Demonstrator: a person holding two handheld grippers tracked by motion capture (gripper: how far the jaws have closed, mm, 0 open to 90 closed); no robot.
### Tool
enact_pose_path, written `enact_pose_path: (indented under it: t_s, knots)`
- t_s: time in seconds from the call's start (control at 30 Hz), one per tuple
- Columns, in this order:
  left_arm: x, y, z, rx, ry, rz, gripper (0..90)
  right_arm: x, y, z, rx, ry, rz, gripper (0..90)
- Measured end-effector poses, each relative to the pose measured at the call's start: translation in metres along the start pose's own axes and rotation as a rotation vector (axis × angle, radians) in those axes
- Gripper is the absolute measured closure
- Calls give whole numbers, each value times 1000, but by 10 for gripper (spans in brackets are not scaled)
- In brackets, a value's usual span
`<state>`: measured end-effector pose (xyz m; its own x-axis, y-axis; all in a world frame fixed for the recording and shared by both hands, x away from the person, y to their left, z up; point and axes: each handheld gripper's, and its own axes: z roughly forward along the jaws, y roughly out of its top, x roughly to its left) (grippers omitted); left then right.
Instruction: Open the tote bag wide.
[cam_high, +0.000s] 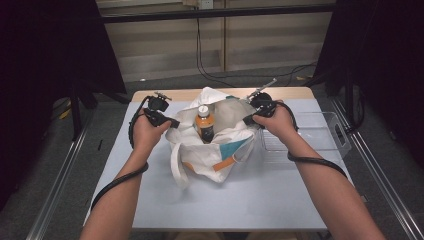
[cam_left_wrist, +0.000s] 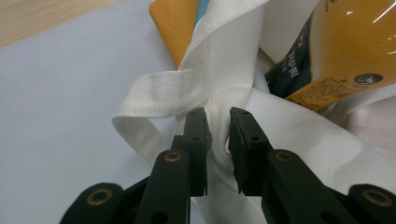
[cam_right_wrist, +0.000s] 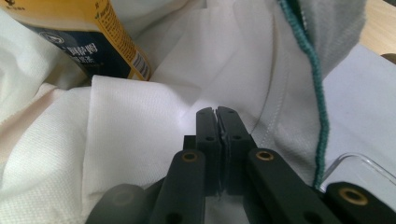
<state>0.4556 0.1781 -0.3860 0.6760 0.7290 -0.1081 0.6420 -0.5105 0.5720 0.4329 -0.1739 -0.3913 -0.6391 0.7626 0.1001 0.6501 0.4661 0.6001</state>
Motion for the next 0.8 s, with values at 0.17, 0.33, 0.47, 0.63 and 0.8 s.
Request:
enact_pose_path:
  t_s: [0.17, 0.33, 0.47, 0.63, 0.8]
  knots:
    - [1, -2, 2, 15, 12, 1, 770, -1, -2, 1, 1, 2, 4, 887]
    - [2, -4, 6, 26, 8, -7, 770, -2, -4, 3, 0, 6, 6, 886]
    - [3, -8, 10, 23, 5, -22, 770, -2, -7, 4, -2, 6, 6, 886]
    - [3, -10, 12, 32, 8, -17, 769, -2, -8, 5, 3, 7, 19, 887]
    - [4, -12, 15, 51, 6, -5, 770, -3, -10, 6, -2, 11, 19, 887]
